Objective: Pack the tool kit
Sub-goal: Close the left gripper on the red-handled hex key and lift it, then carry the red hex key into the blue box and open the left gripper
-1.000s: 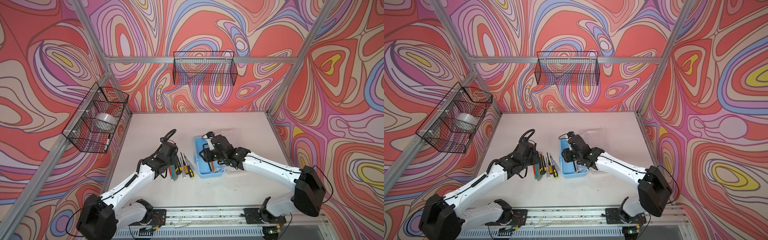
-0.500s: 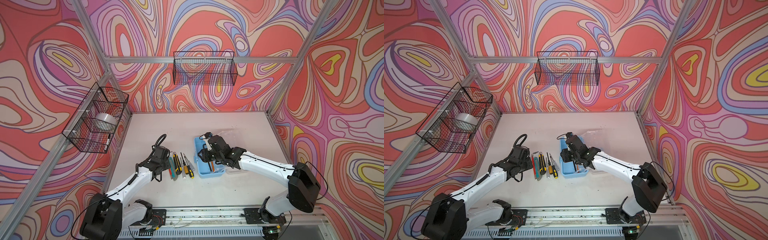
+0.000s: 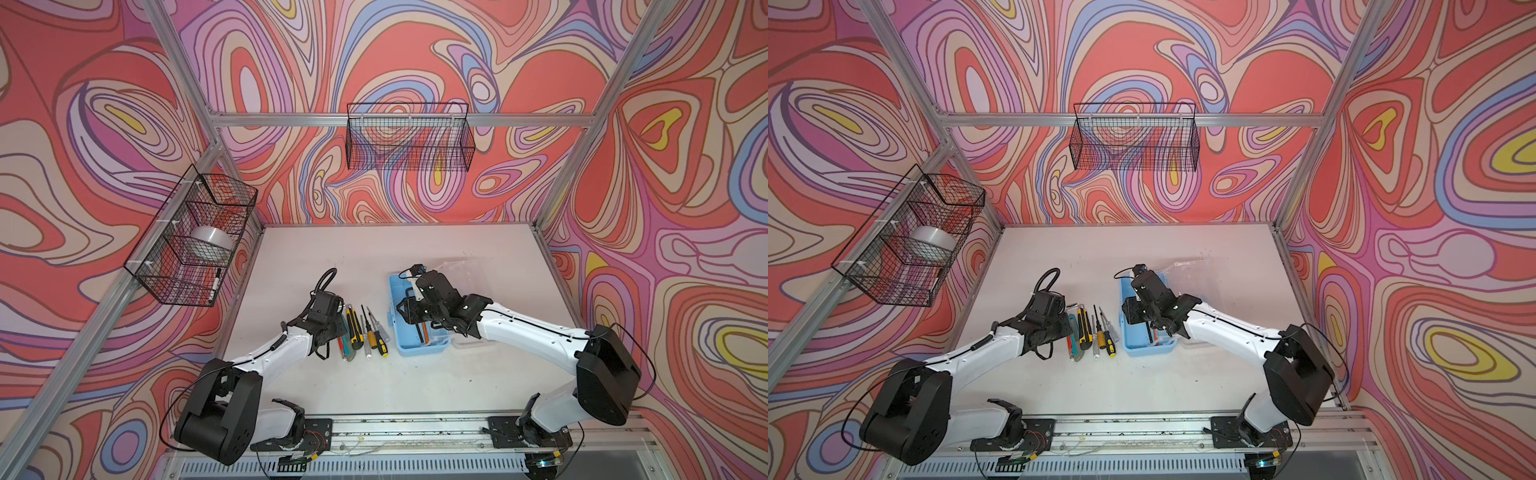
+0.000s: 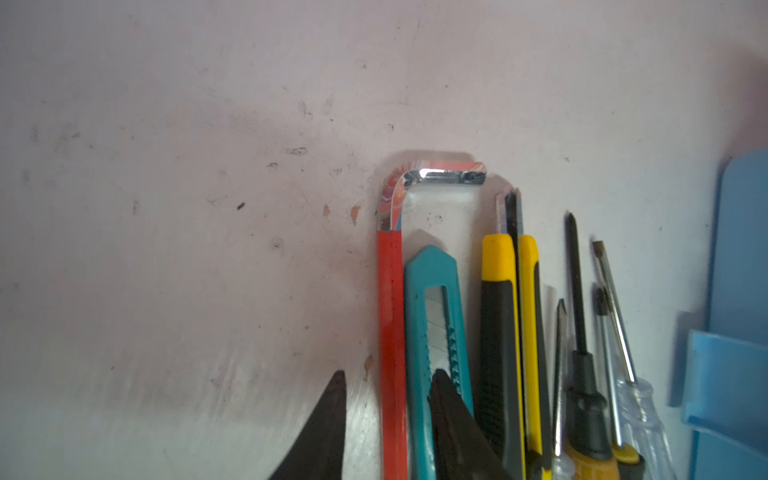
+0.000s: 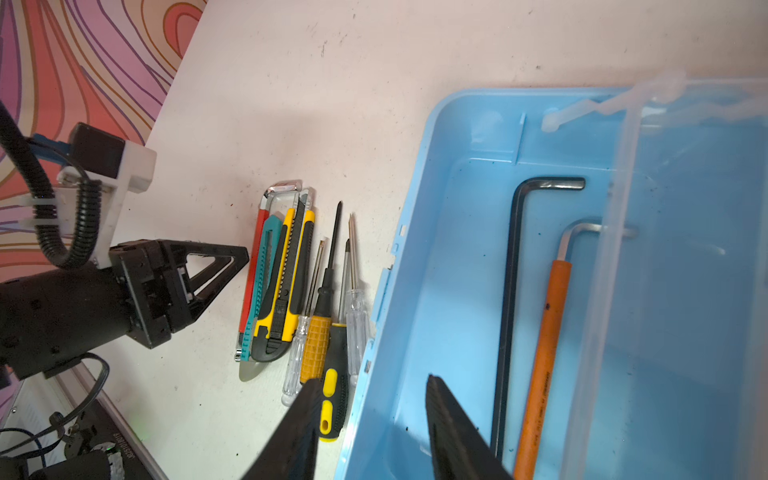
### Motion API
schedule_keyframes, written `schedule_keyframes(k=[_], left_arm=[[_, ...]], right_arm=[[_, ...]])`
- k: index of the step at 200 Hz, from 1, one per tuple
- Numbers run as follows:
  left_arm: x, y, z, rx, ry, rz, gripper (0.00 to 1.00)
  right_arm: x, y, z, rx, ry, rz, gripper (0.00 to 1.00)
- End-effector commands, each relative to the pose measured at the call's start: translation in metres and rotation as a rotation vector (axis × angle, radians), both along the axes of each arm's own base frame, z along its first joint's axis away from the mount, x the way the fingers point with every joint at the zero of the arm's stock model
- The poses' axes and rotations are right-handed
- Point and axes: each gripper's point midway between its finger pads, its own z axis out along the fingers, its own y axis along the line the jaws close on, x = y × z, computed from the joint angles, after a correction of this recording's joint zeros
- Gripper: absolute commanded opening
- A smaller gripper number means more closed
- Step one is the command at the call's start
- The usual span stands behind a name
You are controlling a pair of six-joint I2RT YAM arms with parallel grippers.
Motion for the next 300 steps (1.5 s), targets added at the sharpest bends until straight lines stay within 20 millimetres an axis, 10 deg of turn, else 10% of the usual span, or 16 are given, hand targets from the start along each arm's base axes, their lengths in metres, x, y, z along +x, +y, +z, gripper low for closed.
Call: schedule_keyframes(k=[1, 114, 175, 246, 300], left_arm=[[0.001, 0.001, -0.007, -0.009, 0.015, 0.021, 0.3], [-0.004, 0.003, -0.03, -0.001, 0.067, 0.044, 0.23], [0.0, 0.003, -0.026, 0.024, 0.085, 0.028, 0.0], [-0.002, -0.003, 0.049, -0.037, -0.042, -0.024, 0.0], [0.006, -0.072, 0.123, -0.238, -0.222, -0.122, 0.0]], right_arm=[[0.006, 0.004, 0.002, -0.01, -0.02, -0.004, 0.44], [0.009, 0.003, -0.007, -0.034, -0.018, -0.007, 0.43], [0.009, 0.0, -0.009, -0.039, -0.017, -0.016, 0.44], [0.017, -0.007, -0.002, -0.031, -0.039, -0.051, 0.44], [0.032, -0.039, 0.023, 0.018, -0.078, -0.161, 0.44]])
